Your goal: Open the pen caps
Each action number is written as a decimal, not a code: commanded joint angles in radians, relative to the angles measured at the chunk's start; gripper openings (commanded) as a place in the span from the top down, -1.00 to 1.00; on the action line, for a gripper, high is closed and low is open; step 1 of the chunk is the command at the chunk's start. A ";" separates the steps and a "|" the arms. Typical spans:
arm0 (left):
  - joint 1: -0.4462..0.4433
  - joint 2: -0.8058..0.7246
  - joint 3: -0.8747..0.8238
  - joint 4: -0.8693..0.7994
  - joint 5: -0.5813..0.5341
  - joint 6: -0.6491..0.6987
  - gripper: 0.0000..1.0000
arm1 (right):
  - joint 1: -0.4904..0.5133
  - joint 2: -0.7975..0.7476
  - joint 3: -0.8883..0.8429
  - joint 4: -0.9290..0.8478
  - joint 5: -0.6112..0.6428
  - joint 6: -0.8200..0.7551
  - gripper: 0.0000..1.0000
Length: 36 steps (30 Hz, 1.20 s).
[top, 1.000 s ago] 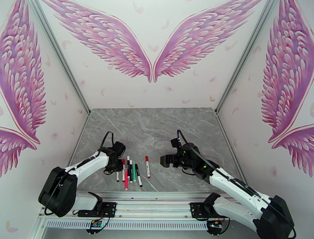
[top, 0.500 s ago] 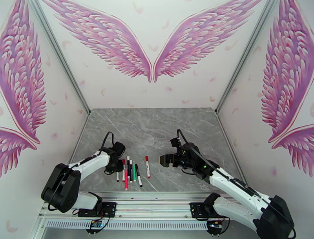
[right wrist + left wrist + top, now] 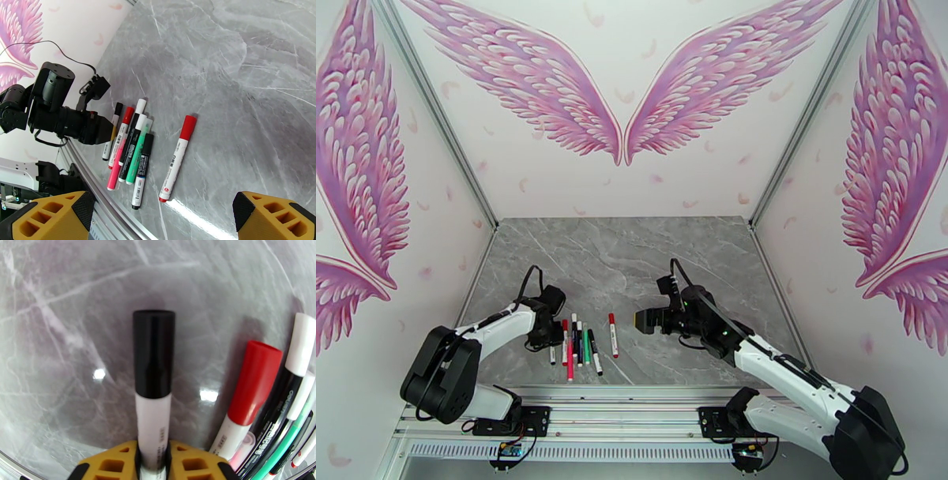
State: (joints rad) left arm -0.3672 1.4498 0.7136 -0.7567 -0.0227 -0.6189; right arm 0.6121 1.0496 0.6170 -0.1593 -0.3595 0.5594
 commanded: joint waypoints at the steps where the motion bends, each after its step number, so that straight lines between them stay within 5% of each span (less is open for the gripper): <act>1: 0.013 0.014 -0.037 0.047 0.010 0.005 0.58 | 0.011 0.007 0.019 0.026 -0.016 0.023 -0.97; 14: -0.002 -0.162 0.012 0.016 0.004 0.040 0.68 | 0.011 -0.066 0.039 0.047 0.032 0.036 -0.98; 21: -0.091 -0.236 0.095 0.053 0.086 0.110 0.69 | 0.010 -0.067 0.096 -0.039 0.098 0.041 -0.99; 27: -0.226 -0.222 0.118 0.209 0.206 0.167 0.71 | 0.007 -0.027 0.107 0.004 0.003 0.160 -0.60; 36: -0.329 -0.154 0.128 0.399 0.396 0.216 0.71 | -0.093 0.048 0.137 0.055 -0.213 0.246 -0.36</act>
State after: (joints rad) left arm -0.6792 1.2789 0.8051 -0.4568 0.2665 -0.4385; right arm 0.5449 1.0733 0.7094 -0.1493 -0.4690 0.7605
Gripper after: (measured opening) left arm 0.180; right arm 0.681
